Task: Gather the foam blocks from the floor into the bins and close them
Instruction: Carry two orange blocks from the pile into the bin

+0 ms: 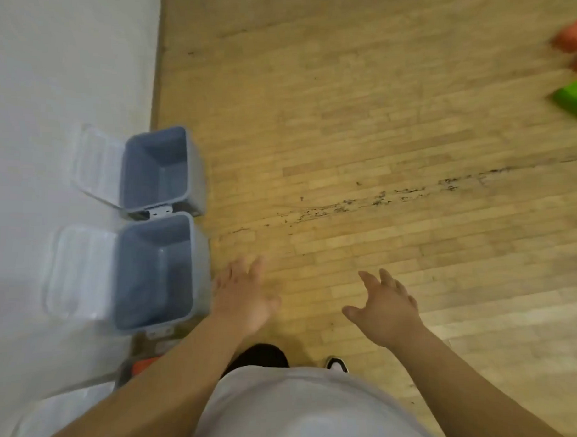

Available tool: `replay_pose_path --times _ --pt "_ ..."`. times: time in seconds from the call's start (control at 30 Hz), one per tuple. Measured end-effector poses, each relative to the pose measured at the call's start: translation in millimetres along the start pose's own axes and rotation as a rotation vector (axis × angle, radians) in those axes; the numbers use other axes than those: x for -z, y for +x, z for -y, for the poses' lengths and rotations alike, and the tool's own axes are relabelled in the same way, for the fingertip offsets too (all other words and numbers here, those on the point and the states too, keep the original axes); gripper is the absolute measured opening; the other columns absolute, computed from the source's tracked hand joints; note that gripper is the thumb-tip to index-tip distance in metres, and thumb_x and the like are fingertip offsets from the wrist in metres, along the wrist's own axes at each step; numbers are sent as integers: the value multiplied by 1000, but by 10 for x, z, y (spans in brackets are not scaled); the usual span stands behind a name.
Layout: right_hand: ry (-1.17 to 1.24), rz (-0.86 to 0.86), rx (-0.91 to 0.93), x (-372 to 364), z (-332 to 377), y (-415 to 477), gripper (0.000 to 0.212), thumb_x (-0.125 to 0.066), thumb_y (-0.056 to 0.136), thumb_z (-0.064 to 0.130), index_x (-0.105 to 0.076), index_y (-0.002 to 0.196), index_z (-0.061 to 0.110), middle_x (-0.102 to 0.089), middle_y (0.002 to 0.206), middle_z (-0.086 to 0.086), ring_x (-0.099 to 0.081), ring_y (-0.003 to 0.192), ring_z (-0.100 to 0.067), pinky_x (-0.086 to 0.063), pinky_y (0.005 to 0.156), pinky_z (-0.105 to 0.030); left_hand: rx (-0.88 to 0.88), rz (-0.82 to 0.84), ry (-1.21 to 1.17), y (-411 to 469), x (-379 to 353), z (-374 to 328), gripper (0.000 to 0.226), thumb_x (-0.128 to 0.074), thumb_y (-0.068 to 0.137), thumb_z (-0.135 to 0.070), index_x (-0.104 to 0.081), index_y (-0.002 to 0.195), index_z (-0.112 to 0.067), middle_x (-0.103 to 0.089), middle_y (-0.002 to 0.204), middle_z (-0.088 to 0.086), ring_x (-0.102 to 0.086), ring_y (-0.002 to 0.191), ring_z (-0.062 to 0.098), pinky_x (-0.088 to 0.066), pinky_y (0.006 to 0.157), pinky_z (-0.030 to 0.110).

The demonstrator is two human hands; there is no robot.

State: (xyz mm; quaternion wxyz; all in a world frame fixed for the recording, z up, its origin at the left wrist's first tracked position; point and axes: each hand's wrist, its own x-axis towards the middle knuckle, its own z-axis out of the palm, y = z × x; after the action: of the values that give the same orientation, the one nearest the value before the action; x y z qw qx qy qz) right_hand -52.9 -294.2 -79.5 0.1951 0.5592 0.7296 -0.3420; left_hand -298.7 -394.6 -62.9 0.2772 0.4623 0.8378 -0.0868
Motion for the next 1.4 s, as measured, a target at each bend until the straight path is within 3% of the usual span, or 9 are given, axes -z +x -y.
replay_pose_path --times 0.2,0.5,0.67,1.03,1.4 --pt "85 -18 -163 451 -198 545 92 -57 87 70 -15 161 35 -6 171 -6 -15 155 -34 -25 120 -56 -175 27 39 973 394 -543 88 -51 94 -67 -4 162 -38 -8 171 8 -6 157 33 -15 125 50" --pt "126 -79 -295 1532 390 1698 91 -56 90 67 -11 163 36 -4 172 -7 -12 156 -34 -22 122 -57 -273 119 152 2763 1586 -779 88 -49 94 -65 -2 163 -34 -3 171 9 -4 157 33 -14 126 50" --pt "193 -167 -350 2210 409 2128 89 -57 92 64 -11 163 34 -4 172 -8 -12 156 -35 -20 123 -56 -371 104 220 3566 2162 -1325 92 -51 92 -68 -4 164 -32 -6 171 11 -7 156 33 -15 125 49" --pt "259 -260 -436 3467 -1000 3147 93 -57 90 62 -6 162 36 -6 171 -8 -13 156 -33 -19 123 -56 -530 66 318 4705 2516 -3524 91 -47 93 -70 -6 163 -31 -4 171 10 -7 155 32 -16 124 50" --pt "222 -313 -440 5276 -2512 3891 94 -48 88 78 -9 161 35 -9 171 -9 -16 155 -36 -21 122 -59 -588 51 339 5417 3094 -5755 88 -48 94 -66 -7 163 -30 -5 170 10 -8 155 32 -17 124 50"
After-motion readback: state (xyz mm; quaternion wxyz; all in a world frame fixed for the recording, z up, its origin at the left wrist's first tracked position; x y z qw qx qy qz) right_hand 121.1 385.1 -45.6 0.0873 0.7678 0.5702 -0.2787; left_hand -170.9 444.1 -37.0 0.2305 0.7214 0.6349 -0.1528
